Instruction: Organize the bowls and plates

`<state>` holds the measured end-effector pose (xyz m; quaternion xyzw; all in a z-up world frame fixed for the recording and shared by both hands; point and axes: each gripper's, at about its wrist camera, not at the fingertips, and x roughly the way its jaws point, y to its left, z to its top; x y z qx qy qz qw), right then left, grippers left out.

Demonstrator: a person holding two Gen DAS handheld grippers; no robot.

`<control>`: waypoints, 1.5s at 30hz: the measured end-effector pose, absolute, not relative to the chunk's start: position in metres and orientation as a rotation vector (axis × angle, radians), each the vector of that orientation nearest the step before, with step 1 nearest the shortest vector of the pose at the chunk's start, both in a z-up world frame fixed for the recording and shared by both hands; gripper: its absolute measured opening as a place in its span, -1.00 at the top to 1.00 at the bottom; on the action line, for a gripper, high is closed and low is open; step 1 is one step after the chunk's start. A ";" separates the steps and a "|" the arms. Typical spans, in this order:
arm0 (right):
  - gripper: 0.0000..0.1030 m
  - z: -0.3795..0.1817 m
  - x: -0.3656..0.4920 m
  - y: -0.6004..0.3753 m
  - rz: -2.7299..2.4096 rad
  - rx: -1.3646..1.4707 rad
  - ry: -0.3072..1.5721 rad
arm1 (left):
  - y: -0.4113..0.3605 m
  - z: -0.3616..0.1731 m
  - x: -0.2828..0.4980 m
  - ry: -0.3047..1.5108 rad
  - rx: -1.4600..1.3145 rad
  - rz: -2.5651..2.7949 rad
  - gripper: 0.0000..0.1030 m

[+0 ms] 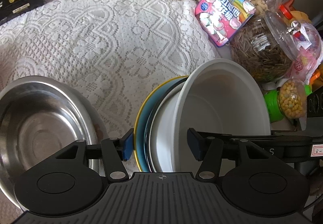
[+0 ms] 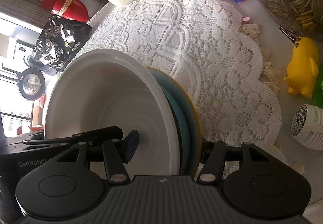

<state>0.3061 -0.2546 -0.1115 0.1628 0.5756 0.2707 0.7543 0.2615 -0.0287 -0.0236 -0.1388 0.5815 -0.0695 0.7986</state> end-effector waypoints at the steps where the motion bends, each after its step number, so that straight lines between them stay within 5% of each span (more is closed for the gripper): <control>1: -0.13 -0.109 0.305 -0.254 0.589 0.353 1.254 | -0.027 -0.021 0.260 1.245 -0.300 -0.150 -0.14; 17: -0.14 -0.021 0.279 -0.171 0.662 0.247 1.174 | 0.065 0.059 0.225 1.138 -0.322 -0.110 -0.14; 32: -0.13 -0.068 0.265 -0.051 0.751 0.095 1.391 | 0.151 -0.001 0.184 1.234 -0.341 -0.006 -0.14; 45: -0.22 -0.066 0.259 -0.025 0.671 -0.095 1.274 | 0.153 0.000 0.178 1.151 -0.225 -0.063 0.39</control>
